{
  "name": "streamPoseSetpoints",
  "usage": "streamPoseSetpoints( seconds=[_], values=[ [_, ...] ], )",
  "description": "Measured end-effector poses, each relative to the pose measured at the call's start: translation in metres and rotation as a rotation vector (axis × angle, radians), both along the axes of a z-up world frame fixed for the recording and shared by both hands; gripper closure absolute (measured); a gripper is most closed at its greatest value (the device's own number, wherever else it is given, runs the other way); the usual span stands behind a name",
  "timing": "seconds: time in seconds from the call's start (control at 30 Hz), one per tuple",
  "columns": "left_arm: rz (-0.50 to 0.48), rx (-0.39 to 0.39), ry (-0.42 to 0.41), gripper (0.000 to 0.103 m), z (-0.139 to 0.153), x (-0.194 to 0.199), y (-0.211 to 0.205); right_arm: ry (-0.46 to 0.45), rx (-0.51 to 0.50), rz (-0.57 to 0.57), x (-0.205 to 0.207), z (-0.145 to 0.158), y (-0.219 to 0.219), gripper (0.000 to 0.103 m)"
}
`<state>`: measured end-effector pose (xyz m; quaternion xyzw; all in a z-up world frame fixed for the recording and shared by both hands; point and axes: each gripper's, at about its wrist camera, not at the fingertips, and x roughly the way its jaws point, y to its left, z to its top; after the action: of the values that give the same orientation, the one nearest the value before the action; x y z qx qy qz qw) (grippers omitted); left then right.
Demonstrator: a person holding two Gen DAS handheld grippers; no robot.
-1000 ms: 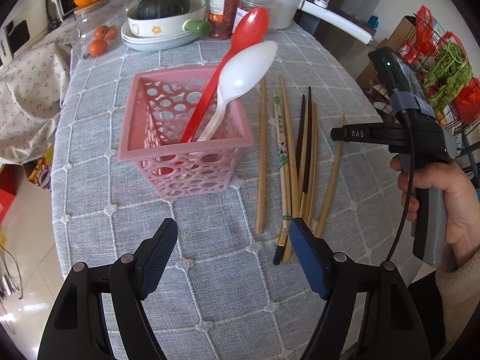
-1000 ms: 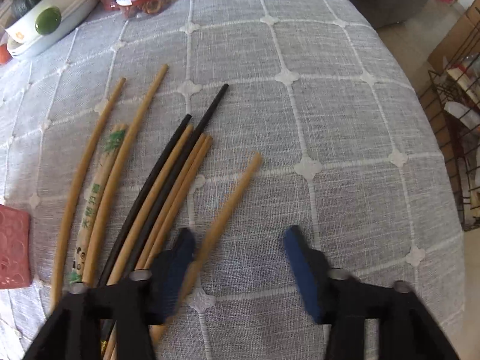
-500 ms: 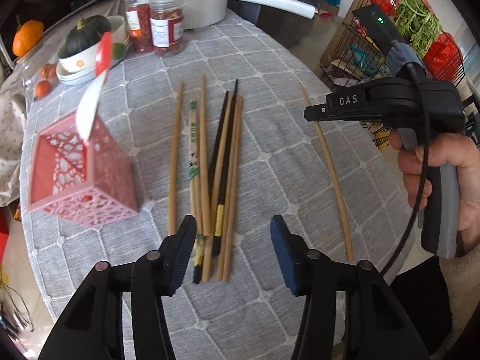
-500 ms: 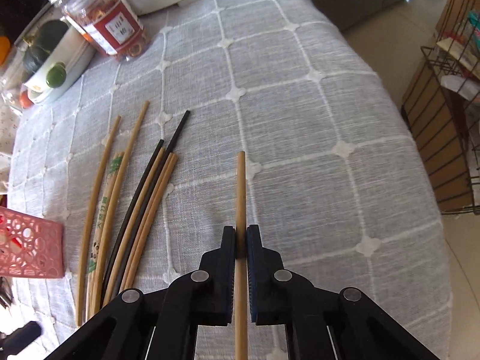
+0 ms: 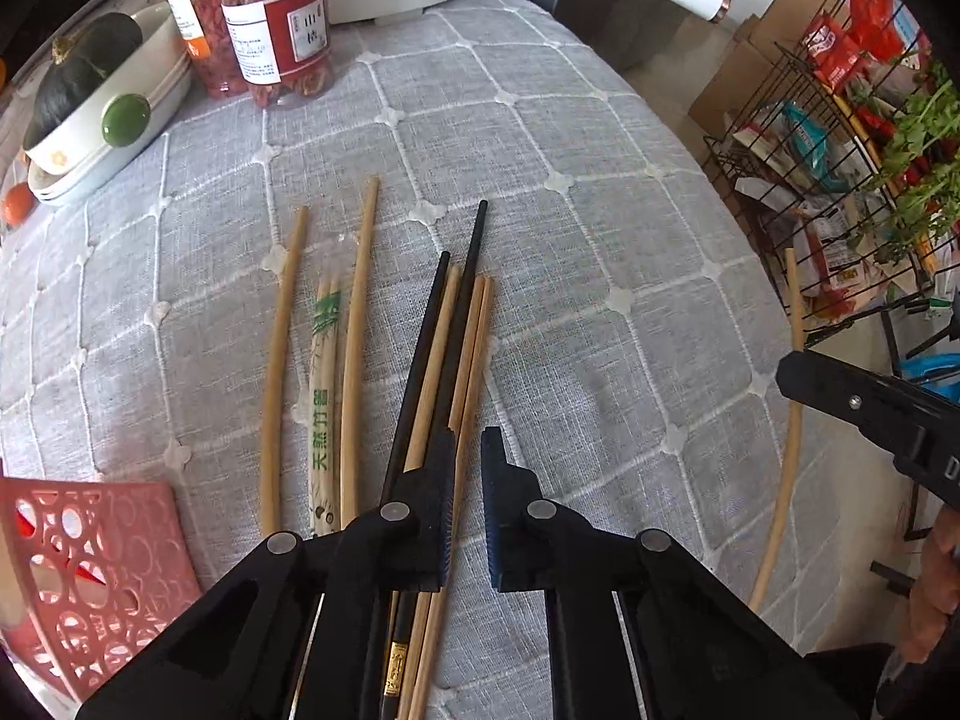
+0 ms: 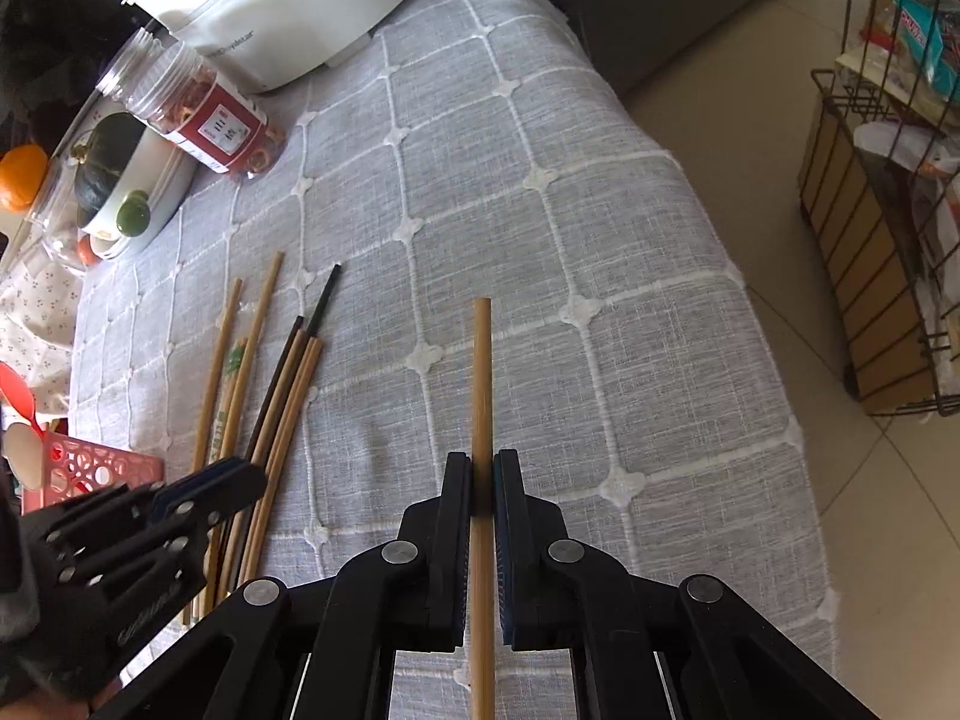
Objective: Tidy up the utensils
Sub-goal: 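Grasp a pair of wooden chopsticks with the left tool while the right tool holds its chopstick, then lift and carry the chopsticks in both tools over the pink basket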
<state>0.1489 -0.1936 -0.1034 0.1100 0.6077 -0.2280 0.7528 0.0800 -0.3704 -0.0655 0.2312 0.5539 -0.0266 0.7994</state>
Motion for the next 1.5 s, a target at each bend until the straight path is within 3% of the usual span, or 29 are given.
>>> streamPoseSetpoints(
  seconds=[0.33,0.63,0.8,1.13,1.5],
  values=[
    [-0.005,0.048,0.019,0.095,-0.007,0.018,-0.022,-0.007,0.039,-0.004,-0.004,0.002,-0.011,0.098],
    [-0.053,0.158,-0.018,0.091,-0.016,0.025,-0.050,0.002,0.043,-0.012,-0.003,-0.001,-0.015,0.097],
    [-0.052,0.164,-0.052,0.094,-0.013,0.023,-0.053,-0.002,0.036,0.000,-0.002,0.000,-0.010,0.098],
    [-0.056,-0.037,-0.220,0.094,0.067,-0.027,-0.002,-0.118,0.026,0.022,-0.013,0.038,0.004,0.097],
    [0.005,-0.266,-0.510,0.094,0.165,-0.087,0.086,-0.302,-0.020,0.110,-0.031,0.093,0.052,0.097]
  ],
)
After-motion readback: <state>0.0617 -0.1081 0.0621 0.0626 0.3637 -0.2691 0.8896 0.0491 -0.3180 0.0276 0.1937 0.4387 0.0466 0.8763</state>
